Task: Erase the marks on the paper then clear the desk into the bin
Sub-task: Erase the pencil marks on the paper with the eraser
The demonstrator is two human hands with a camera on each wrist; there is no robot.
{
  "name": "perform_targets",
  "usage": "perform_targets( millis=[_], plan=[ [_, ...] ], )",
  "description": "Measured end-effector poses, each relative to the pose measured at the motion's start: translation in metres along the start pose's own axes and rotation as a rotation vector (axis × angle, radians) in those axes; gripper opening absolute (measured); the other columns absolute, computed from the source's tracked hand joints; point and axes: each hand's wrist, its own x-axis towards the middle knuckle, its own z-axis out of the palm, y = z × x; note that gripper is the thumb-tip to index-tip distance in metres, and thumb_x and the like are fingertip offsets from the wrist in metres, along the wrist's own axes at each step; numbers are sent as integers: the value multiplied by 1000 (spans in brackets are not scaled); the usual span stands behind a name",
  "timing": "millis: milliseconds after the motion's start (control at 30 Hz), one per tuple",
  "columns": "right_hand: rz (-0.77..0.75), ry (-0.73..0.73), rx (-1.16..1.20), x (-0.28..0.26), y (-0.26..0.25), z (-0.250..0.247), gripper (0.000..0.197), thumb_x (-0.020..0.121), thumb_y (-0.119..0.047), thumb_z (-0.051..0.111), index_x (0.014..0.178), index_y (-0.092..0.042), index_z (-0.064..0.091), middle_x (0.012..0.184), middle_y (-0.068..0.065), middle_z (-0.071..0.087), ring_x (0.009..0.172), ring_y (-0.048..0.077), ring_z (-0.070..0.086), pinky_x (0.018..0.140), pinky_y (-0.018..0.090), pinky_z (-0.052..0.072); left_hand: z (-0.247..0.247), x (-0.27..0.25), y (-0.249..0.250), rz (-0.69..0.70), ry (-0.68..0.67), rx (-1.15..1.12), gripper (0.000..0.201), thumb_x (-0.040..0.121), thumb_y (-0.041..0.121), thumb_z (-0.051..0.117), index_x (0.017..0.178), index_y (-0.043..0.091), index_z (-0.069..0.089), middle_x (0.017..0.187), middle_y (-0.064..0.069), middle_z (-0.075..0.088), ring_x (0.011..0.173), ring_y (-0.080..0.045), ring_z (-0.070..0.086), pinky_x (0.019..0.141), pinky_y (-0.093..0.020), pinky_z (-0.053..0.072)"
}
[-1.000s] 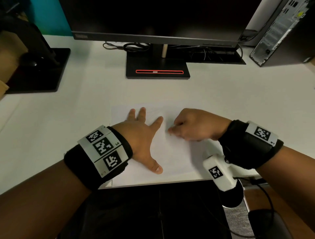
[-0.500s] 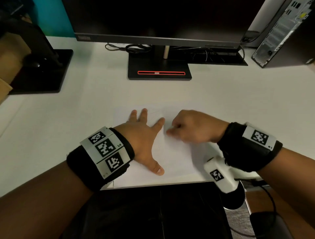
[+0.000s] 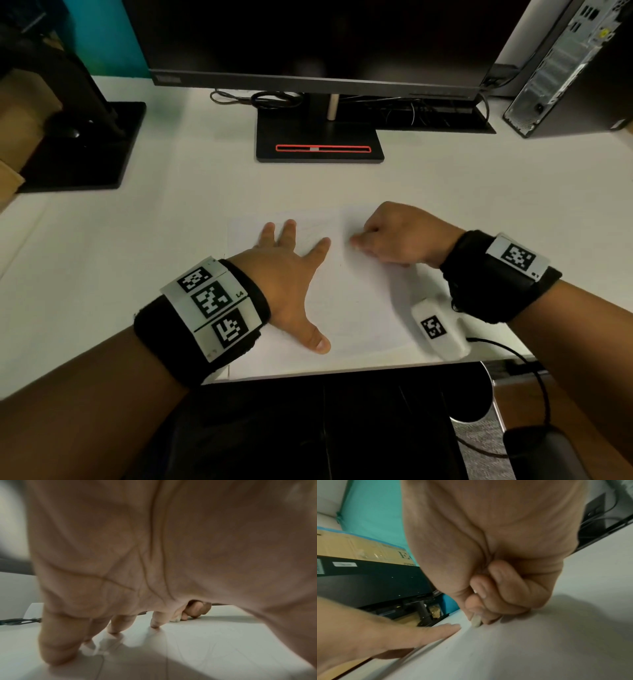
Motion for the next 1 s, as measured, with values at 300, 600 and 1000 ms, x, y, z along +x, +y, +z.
perform_targets(
  millis=[300, 600, 1000],
  plan=[
    [22, 6, 47, 7, 6, -3, 46, 96, -36, 60, 64, -3, 61, 55, 9, 56, 47, 21, 47, 51, 25, 40, 0, 0, 0, -2, -2, 6, 148, 57, 80, 77, 150, 40, -33, 157, -10, -41, 146, -38, -32, 119, -63, 20],
    [41, -5, 61, 12, -1, -5, 40, 95, -33, 59, 64, -8, 59, 55, 9, 53, 47, 21, 45, 49, 24, 40, 0, 0, -1, 2, -1, -1, 148, 57, 80, 77, 150, 40, -32, 157, -10, -42, 146, -37, -32, 119, -62, 21],
    [-2, -126, 52, 9, -12, 3, 40, 97, -35, 59, 66, -9, 59, 56, 7, 52, 49, 21, 44, 49, 24, 40, 1, 2, -1, -15, 12, 10, 158, 54, 82, 77, 151, 25, -34, 158, -9, -40, 148, -35, -30, 120, -59, 21]
  ],
)
